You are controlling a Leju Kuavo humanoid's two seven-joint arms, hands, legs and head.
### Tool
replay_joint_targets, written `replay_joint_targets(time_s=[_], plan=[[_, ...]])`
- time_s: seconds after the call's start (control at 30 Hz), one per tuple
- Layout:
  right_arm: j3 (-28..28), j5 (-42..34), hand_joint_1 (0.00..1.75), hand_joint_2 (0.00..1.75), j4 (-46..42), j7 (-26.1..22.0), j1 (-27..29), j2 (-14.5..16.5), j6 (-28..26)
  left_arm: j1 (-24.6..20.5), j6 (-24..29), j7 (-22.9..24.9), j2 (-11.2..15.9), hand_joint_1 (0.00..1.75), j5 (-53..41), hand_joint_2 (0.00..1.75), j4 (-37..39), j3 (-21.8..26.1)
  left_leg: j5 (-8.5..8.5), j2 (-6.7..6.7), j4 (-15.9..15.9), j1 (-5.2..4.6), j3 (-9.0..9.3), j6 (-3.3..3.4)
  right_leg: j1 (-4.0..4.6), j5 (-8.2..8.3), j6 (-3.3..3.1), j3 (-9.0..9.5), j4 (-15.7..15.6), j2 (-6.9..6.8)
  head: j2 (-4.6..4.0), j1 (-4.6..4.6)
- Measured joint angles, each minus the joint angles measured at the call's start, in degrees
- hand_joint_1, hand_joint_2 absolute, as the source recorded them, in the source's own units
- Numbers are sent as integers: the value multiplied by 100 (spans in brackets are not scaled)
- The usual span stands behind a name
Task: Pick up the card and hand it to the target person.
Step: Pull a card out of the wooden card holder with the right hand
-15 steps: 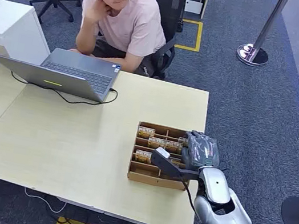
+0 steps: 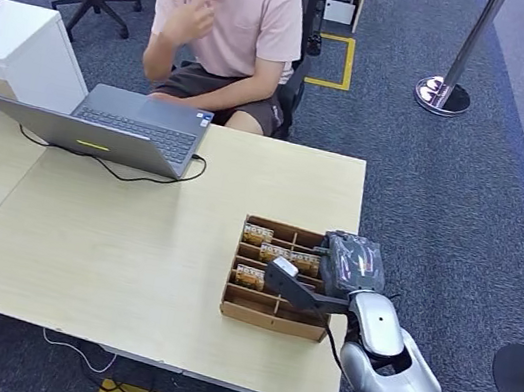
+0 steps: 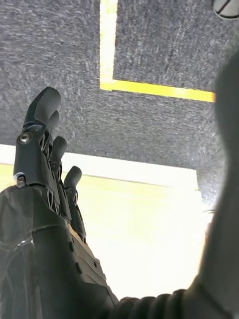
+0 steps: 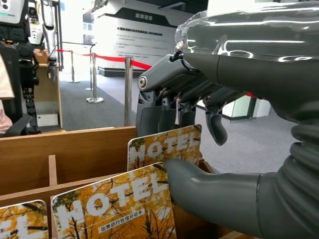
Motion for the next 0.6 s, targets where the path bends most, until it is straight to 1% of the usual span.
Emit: replay_joint_targets(time_s=[0.07, 0.1, 0.27, 0.6], plan=[[1, -5, 158, 175, 0, 0, 0, 0, -3, 0, 17, -28, 0, 0, -4, 175, 0, 0, 0, 0, 0, 0, 0, 0, 0, 0, 0, 0, 0, 0, 0, -1], [1, -7, 165, 175, 0, 0, 0, 0, -4, 0, 21, -46, 0, 0, -5, 175, 0, 0, 0, 0, 0, 0, 0, 0, 0, 0, 0, 0, 0, 0, 0, -1], [4, -11, 164, 175, 0, -13, 1, -1, -7, 1, 48, -148, 0, 0, 10, 175, 0, 3, 0, 0, 1, 0, 0, 0, 0, 1, 0, 0, 0, 1, 0, -1], [11, -11, 164, 175, 0, -42, 2, -2, -92, 1, 110, -137, 1, 0, 21, 175, 0, 8, 0, 0, 1, 0, -1, 1, 0, 2, -1, -2, 0, 1, 0, 0]])
